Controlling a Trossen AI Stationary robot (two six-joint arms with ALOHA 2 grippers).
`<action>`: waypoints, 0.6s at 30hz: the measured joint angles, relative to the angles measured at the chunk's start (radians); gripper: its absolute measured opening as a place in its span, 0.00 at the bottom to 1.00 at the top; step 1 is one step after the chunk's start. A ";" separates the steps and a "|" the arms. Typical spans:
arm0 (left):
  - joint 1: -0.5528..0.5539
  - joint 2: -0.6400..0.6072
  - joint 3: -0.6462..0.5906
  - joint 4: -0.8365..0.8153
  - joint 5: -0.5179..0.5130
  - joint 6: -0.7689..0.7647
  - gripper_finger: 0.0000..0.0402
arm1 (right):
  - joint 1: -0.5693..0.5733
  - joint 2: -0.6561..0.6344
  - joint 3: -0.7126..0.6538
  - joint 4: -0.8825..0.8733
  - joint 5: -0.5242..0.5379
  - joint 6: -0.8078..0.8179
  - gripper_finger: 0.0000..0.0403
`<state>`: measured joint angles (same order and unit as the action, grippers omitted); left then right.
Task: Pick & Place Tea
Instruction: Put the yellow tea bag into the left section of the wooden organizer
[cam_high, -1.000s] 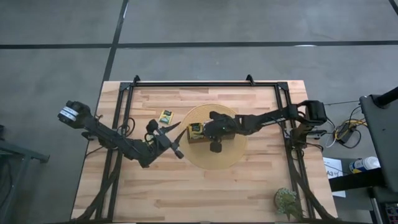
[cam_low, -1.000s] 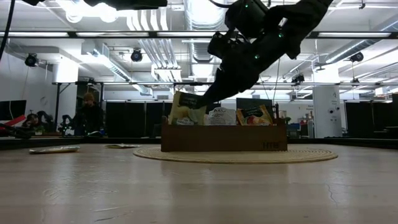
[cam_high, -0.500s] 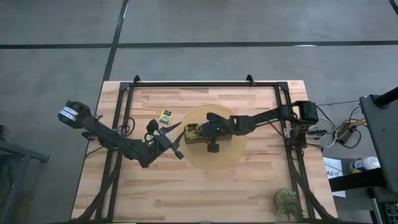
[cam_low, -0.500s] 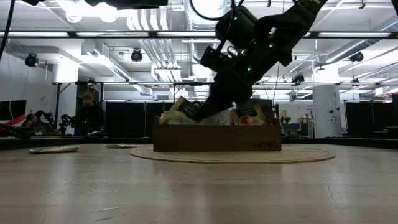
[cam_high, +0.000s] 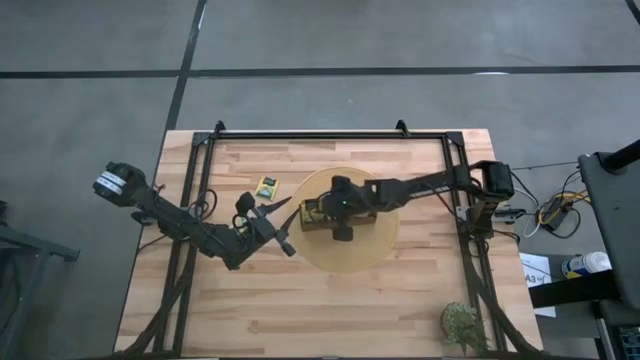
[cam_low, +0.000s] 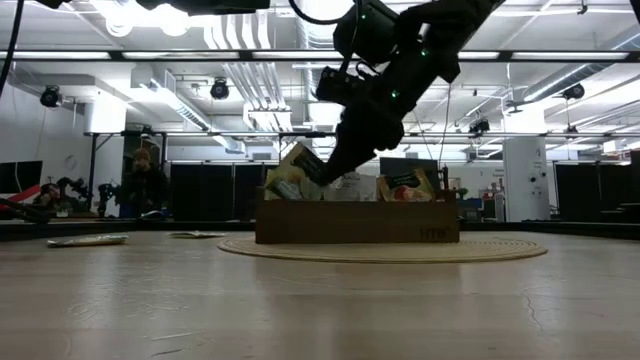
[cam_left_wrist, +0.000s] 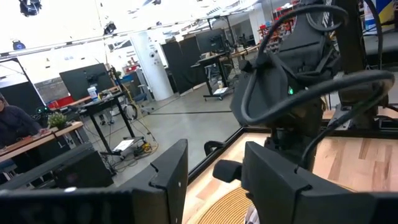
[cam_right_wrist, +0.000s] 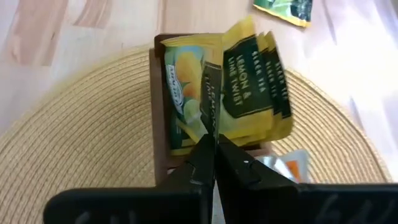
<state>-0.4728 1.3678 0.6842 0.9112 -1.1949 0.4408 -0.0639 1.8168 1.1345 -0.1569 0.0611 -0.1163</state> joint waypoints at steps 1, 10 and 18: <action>0.000 0.000 0.000 0.000 0.000 0.000 0.38 | 0.000 0.000 0.012 -0.015 0.001 0.000 0.02; 0.000 0.000 0.000 0.000 0.001 0.001 0.38 | 0.000 0.001 0.117 -0.215 0.025 -0.010 0.02; 0.000 0.000 0.000 0.000 0.001 0.009 0.38 | 0.002 0.001 0.172 -0.298 0.046 -0.003 0.02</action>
<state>-0.4732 1.3678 0.6842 0.9115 -1.1944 0.4502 -0.0620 1.8179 1.3069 -0.4549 0.1070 -0.1198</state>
